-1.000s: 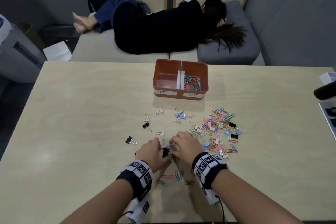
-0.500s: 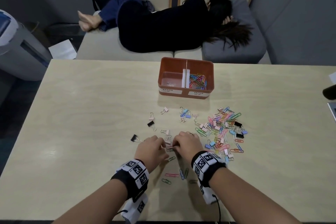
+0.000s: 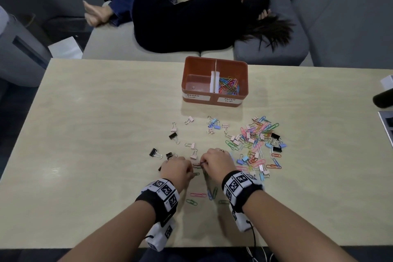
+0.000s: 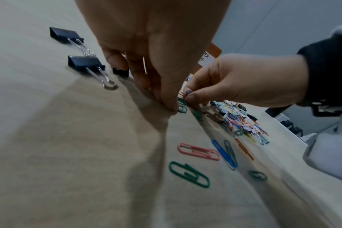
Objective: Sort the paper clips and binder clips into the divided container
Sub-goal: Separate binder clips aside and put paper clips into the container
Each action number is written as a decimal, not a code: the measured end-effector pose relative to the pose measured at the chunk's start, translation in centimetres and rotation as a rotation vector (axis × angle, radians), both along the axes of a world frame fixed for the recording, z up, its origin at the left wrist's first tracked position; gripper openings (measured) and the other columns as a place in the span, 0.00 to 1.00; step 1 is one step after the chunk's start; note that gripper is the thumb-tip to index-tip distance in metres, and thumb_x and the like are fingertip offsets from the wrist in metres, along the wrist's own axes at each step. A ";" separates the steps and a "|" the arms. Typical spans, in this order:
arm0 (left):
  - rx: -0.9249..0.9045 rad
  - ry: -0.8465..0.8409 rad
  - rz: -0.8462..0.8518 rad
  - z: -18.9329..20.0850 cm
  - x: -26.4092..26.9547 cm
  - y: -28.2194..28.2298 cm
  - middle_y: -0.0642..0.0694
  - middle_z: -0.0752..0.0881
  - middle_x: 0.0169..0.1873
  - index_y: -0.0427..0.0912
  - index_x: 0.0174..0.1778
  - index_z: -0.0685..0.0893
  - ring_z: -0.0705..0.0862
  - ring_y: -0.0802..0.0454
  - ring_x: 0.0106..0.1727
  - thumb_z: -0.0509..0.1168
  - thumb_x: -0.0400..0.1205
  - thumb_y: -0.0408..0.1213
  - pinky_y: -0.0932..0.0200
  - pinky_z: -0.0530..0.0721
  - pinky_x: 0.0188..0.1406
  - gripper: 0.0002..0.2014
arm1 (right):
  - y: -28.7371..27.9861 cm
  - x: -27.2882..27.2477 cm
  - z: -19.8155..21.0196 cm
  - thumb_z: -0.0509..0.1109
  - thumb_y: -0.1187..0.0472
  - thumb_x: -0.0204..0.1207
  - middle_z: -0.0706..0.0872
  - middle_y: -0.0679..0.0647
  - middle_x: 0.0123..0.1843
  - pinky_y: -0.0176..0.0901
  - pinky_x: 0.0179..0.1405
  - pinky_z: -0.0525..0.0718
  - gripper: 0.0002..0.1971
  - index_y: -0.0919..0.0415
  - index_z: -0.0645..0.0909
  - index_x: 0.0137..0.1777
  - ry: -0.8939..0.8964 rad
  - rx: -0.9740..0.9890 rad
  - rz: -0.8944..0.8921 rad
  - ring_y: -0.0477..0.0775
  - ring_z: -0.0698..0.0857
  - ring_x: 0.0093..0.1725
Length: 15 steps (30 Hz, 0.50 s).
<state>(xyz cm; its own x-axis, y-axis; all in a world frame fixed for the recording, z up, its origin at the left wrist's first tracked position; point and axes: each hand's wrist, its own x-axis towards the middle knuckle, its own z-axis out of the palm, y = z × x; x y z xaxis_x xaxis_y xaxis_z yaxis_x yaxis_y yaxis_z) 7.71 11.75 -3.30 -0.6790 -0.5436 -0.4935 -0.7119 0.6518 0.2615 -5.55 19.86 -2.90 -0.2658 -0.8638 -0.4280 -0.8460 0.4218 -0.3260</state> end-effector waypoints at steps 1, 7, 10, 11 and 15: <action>-0.005 -0.007 -0.022 0.0 0.0 0.0 0.49 0.83 0.55 0.50 0.52 0.84 0.78 0.47 0.62 0.62 0.81 0.48 0.51 0.74 0.59 0.10 | 0.0 0.1 0.0 0.58 0.57 0.83 0.83 0.53 0.57 0.52 0.64 0.71 0.13 0.53 0.84 0.56 0.009 -0.002 0.007 0.57 0.77 0.61; 0.212 0.074 -0.041 0.7 1.2 -1.2 0.45 0.83 0.51 0.45 0.48 0.84 0.80 0.46 0.57 0.65 0.78 0.40 0.51 0.79 0.57 0.07 | 0.6 -0.5 0.1 0.58 0.57 0.83 0.83 0.51 0.56 0.51 0.64 0.70 0.10 0.53 0.81 0.53 -0.005 -0.032 -0.012 0.55 0.78 0.59; 0.333 0.140 -0.021 0.9 2.1 -1.7 0.48 0.87 0.44 0.44 0.45 0.82 0.84 0.48 0.48 0.66 0.77 0.37 0.55 0.82 0.51 0.04 | 1.0 -1.3 0.5 0.60 0.57 0.82 0.85 0.50 0.53 0.49 0.62 0.72 0.08 0.53 0.81 0.49 -0.067 -0.056 -0.094 0.54 0.79 0.57; 0.350 0.163 -0.019 1.0 2.4 -1.6 0.50 0.86 0.42 0.45 0.47 0.82 0.83 0.51 0.45 0.66 0.78 0.38 0.59 0.80 0.48 0.04 | 1.2 -1.5 0.7 0.62 0.57 0.81 0.86 0.51 0.52 0.49 0.61 0.75 0.07 0.54 0.82 0.49 -0.096 -0.061 -0.116 0.54 0.80 0.56; 0.339 0.203 -0.077 0.9 3.1 -0.7 0.51 0.88 0.42 0.47 0.53 0.84 0.80 0.57 0.42 0.68 0.79 0.44 0.64 0.77 0.45 0.09 | 2.1 -1.6 1.3 0.68 0.55 0.78 0.87 0.52 0.47 0.45 0.50 0.81 0.06 0.55 0.85 0.48 -0.183 -0.046 -0.160 0.54 0.83 0.48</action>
<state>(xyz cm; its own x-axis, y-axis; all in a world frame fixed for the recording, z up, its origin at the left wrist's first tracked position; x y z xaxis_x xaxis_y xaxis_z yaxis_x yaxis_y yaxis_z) 10.83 11.01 -2.44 -0.8132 -0.3170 -0.4881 -0.5765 0.5536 0.6010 -7.18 21.98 -1.61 -0.3224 -0.8366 -0.4429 -0.6945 0.5269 -0.4899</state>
